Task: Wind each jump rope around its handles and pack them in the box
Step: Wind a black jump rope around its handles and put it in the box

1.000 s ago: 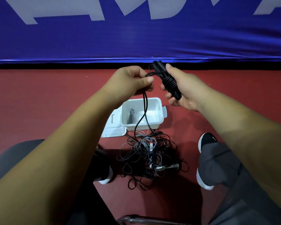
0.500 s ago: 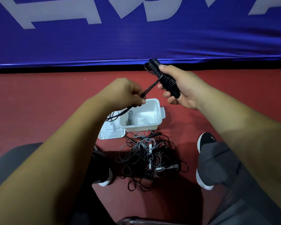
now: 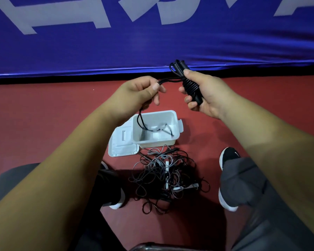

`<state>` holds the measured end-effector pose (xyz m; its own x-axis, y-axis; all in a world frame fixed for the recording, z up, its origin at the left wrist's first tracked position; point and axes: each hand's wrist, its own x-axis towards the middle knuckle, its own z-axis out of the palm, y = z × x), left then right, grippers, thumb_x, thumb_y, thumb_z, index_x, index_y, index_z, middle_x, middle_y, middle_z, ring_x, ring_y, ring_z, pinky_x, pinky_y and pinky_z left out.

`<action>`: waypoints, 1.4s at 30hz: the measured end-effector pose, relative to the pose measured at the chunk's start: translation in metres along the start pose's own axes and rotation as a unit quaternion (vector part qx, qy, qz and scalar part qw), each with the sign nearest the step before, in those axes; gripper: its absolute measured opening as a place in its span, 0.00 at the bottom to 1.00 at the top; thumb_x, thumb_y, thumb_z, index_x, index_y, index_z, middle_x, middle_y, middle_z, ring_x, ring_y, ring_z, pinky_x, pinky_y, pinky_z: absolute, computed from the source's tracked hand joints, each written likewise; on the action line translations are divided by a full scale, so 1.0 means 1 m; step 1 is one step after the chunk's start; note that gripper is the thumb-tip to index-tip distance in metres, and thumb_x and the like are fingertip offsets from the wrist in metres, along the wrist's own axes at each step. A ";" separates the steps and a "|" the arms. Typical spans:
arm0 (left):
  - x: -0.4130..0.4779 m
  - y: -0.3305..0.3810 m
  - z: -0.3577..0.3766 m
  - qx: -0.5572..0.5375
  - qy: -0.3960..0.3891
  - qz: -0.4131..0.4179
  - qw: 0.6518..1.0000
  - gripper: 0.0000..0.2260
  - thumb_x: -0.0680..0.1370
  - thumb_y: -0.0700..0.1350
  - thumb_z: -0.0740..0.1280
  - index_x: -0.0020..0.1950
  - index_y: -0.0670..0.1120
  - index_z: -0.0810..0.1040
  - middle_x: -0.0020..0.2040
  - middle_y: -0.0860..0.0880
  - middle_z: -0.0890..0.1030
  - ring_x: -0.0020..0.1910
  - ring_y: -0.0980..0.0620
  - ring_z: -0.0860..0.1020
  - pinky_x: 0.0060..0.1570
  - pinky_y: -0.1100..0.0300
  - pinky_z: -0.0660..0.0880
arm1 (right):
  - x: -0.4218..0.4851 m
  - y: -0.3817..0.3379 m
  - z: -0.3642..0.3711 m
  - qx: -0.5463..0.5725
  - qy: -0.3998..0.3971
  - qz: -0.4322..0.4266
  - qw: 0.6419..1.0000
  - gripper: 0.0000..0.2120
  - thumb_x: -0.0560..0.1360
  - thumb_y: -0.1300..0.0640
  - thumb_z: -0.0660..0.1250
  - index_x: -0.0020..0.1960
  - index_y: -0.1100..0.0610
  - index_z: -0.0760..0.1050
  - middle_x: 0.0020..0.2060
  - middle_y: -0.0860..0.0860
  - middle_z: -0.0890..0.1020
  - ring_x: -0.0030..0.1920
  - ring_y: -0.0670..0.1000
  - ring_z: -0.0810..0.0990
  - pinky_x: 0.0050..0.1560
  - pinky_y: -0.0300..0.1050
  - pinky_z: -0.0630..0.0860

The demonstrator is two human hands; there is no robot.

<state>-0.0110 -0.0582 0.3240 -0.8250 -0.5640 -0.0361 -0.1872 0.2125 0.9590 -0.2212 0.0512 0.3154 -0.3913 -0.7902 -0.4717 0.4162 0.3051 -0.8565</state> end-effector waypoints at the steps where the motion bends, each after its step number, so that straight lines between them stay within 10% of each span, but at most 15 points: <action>1: -0.001 0.000 -0.003 0.042 -0.004 0.005 0.999 0.10 0.87 0.44 0.62 0.59 0.42 0.81 0.41 0.49 0.82 0.35 0.52 0.68 0.36 0.61 0.66 | -0.001 -0.002 0.000 0.008 -0.007 0.003 1.000 0.16 0.80 0.44 0.73 0.61 0.54 0.79 0.42 0.54 0.84 0.29 0.49 0.73 0.26 0.40 0.65; 9: 0.003 -0.012 -0.011 0.184 0.040 -0.046 0.981 0.07 0.84 0.44 0.69 0.56 0.52 0.86 0.44 0.54 0.88 0.38 0.67 0.76 0.44 0.61 0.70 | -0.020 -0.016 0.007 0.030 -0.109 0.020 0.993 0.11 0.81 0.45 0.70 0.52 0.52 0.77 0.40 0.52 0.81 0.30 0.48 0.70 0.25 0.38 0.62; 17: 0.007 -0.005 -0.001 0.158 0.048 -0.070 0.984 0.04 0.82 0.42 0.72 0.50 0.50 0.86 0.41 0.54 0.88 0.37 0.56 0.81 0.41 0.60 0.79 | -0.036 -0.012 0.017 0.003 -0.277 0.049 0.960 0.11 0.83 0.43 0.63 0.53 0.51 0.72 0.40 0.50 0.77 0.29 0.46 0.66 0.25 0.36 0.57; 30: 0.002 0.012 -0.001 0.073 0.037 -0.068 0.994 0.06 0.76 0.34 0.75 0.52 0.38 0.87 0.47 0.38 0.87 0.45 0.46 0.85 0.51 0.53 0.84 | -0.048 0.013 0.019 -0.196 -0.399 0.174 0.878 0.22 0.80 0.45 0.65 0.69 0.58 0.74 0.56 0.65 0.86 0.49 0.63 0.88 0.44 0.53 0.86; 42: -0.002 0.028 -0.006 0.340 -0.008 0.038 0.940 0.12 0.76 0.41 0.77 0.56 0.56 0.89 0.44 0.59 0.83 0.44 0.63 0.81 0.44 0.70 0.72 | -0.016 0.026 0.018 -0.334 -0.162 0.071 0.926 0.14 0.84 0.49 0.69 0.64 0.57 0.75 0.48 0.54 0.87 0.38 0.50 0.84 0.35 0.43 0.75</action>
<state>-0.0114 -0.0557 0.3520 -0.8566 -0.5158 0.0162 -0.4201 0.7153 0.5584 -0.1892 0.0624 0.3048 -0.0596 -0.8020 -0.5944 -0.1980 0.5931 -0.7804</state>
